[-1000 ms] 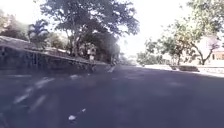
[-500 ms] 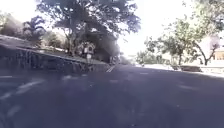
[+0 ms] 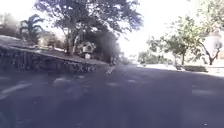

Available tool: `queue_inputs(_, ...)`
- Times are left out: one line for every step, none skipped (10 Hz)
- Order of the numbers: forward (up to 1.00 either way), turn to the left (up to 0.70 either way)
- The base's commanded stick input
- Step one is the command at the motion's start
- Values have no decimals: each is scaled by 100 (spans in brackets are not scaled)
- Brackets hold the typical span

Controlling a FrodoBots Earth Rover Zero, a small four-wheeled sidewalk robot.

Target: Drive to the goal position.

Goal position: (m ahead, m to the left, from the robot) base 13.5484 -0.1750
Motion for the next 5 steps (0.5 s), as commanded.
queue_inputs(100, 0)
queue_inputs(100, 8)
queue_inputs(100, 20)
queue_inputs(100, 23)
queue_inputs(100, 13)
